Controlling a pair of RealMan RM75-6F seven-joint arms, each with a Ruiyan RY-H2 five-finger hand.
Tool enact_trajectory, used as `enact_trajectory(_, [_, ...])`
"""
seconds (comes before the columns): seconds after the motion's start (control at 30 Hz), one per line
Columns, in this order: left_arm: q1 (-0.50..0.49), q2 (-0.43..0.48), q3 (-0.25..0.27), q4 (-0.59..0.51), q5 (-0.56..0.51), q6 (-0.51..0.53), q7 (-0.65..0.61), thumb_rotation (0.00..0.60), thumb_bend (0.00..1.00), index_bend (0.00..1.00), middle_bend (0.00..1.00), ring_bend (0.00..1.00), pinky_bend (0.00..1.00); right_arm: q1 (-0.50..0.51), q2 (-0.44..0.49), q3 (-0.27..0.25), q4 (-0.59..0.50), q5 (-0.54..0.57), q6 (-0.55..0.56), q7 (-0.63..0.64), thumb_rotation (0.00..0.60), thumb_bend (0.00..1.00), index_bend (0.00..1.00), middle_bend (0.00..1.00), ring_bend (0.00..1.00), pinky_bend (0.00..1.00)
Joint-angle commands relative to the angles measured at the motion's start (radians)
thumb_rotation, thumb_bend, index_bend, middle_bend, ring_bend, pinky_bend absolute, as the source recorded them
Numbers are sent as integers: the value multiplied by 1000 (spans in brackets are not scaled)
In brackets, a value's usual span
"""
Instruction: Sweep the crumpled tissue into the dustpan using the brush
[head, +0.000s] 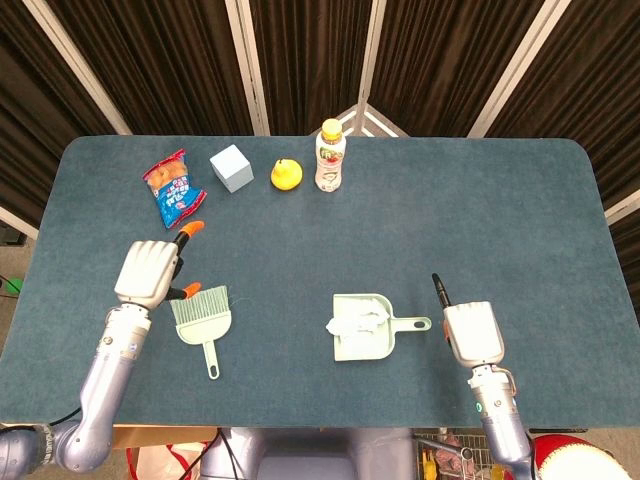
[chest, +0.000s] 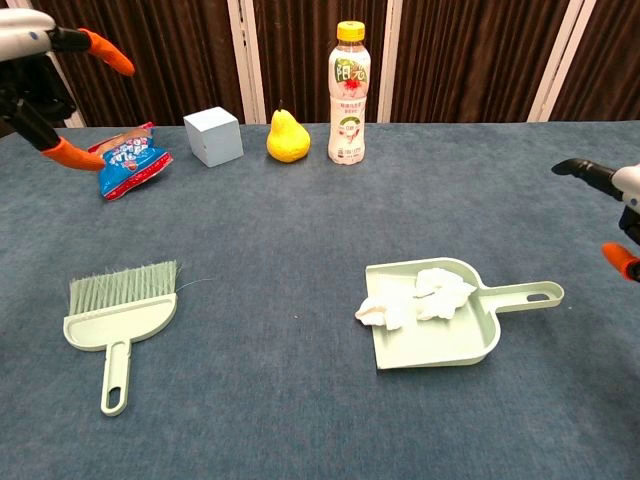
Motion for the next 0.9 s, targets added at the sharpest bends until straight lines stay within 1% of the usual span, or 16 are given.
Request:
enact_trajectory(0.03, [38,42,16,-19,37,12,-60,600,86,171,809,894,991,-5,19,0,-1,-15,2,27,600,511,0,709,725,843])
enact_trajectory(0.07, [49,55,23,-23,50,15,-79,600,84,158,738,837,968,-8,26,-2,2,-25,4,43,600,511,0,575,591,757])
enact_trajectory(0.1, [62,68,32,-27,65,18,-98,600,81,121,607,729,911,-11,33,-6,6,-38,5,58,600,511,0,411,422,624])
enact_trajectory(0.13, [77,83,44,-33,80,19,-122,600,79,70,469,607,828,-13,41,-9,11,-49,6,74,600,511,0,328,335,541])
enact_trajectory(0.17, [93,98,56,-38,98,21,-149,600,77,40,384,525,769,-17,49,-13,14,-58,6,91,600,510,0,218,219,418])
enact_trajectory(0.2, [114,113,70,-42,121,27,-184,600,76,10,271,409,690,-21,58,-17,17,-67,5,113,600,498,0,104,102,283])
enact_trajectory(0.23, [134,125,85,-41,151,35,-221,600,74,0,162,298,619,-26,67,-21,19,-75,5,134,600,489,0,68,65,230])
enact_trajectory(0.27, [148,132,94,-39,171,40,-247,600,73,0,101,227,575,-31,75,-24,20,-78,5,150,600,468,0,20,18,139])
enact_trajectory(0.3, [175,142,113,-36,206,54,-298,600,70,0,35,131,512,-39,89,-31,20,-85,5,175,600,446,0,0,0,71])
enact_trajectory(0.33, [193,149,128,-30,233,62,-332,600,68,0,3,57,447,-45,100,-37,20,-93,7,194,600,434,0,0,0,35])
enact_trajectory(0.4, [237,169,172,0,314,84,-411,600,59,0,0,4,341,-65,135,-56,23,-136,23,261,600,423,0,0,0,7])
enact_trajectory(0.43, [257,176,193,21,355,99,-440,600,51,0,0,0,286,-75,150,-66,29,-160,33,290,600,421,0,0,0,3])
enact_trajectory(0.5, [292,185,231,77,438,137,-466,600,32,0,0,0,226,-100,181,-87,46,-212,66,349,600,417,0,0,0,0])
enact_trajectory(0.7, [389,170,307,243,597,266,-425,600,0,0,0,0,177,-175,266,-149,74,-352,170,482,600,413,0,0,0,0])
enact_trajectory(0.8, [439,148,332,317,631,318,-412,600,0,0,0,0,160,-213,291,-172,126,-416,232,531,600,412,0,0,0,0])
enact_trajectory(0.9, [471,141,350,353,634,326,-425,600,0,0,0,0,154,-240,292,-173,175,-431,264,574,600,413,0,0,0,0])
